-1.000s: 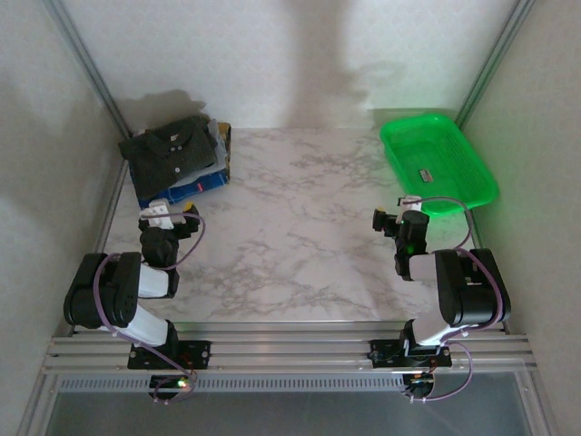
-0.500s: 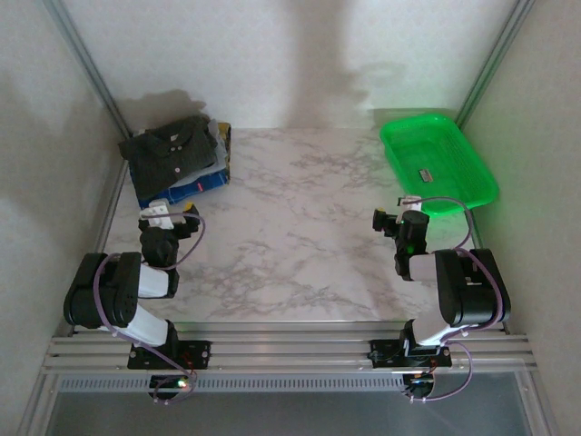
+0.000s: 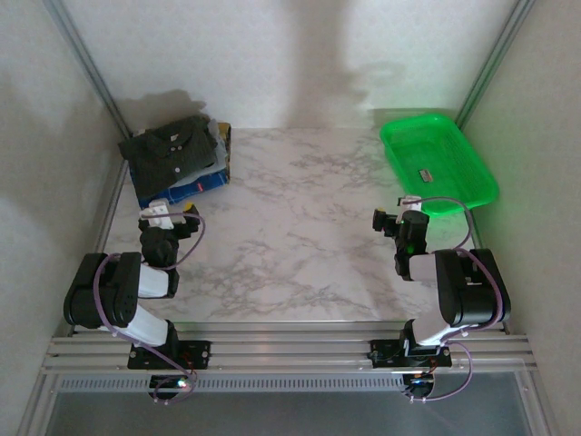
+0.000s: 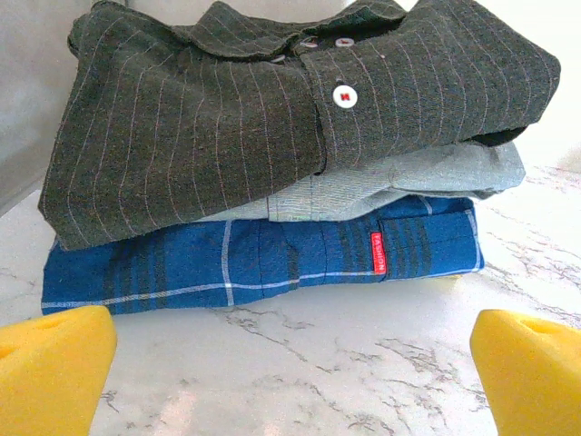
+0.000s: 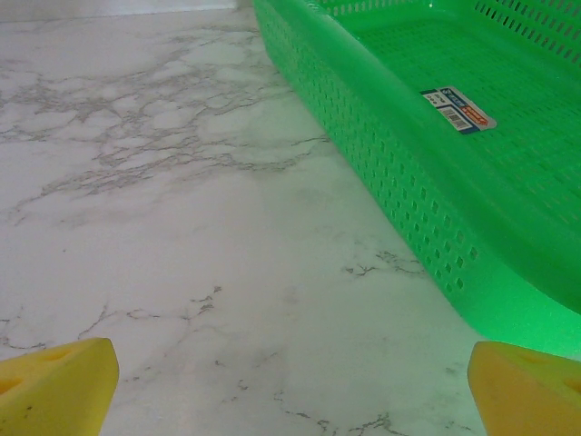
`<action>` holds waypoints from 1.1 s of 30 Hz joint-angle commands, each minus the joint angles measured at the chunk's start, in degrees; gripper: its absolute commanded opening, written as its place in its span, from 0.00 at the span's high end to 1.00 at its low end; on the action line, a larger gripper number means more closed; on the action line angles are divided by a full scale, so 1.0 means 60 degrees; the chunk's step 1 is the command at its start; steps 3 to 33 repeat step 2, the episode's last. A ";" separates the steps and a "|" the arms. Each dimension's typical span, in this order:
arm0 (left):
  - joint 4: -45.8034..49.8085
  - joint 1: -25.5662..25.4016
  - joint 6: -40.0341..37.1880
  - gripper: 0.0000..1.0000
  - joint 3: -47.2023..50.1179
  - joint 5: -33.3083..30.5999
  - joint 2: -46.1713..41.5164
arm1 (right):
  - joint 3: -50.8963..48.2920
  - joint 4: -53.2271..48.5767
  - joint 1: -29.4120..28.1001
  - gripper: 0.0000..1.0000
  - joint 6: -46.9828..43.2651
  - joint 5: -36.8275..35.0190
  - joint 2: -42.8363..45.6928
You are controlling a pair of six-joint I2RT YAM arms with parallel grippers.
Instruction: Fold and stack the long sleeve shirts
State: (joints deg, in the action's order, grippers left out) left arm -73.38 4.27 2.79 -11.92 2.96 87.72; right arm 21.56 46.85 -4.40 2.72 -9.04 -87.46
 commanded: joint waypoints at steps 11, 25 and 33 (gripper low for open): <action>-0.0052 -0.0053 0.0034 0.00 -0.0152 -0.0186 0.0029 | 0.0197 0.0043 -0.0057 0.01 -0.0102 -0.0154 -0.0075; -0.0052 -0.0053 0.0034 0.00 -0.0152 -0.0186 0.0029 | 0.0197 0.0043 -0.0057 0.01 -0.0102 -0.0154 -0.0075; -0.0052 -0.0053 0.0034 0.00 -0.0152 -0.0186 0.0029 | 0.0197 0.0043 -0.0057 0.01 -0.0102 -0.0154 -0.0075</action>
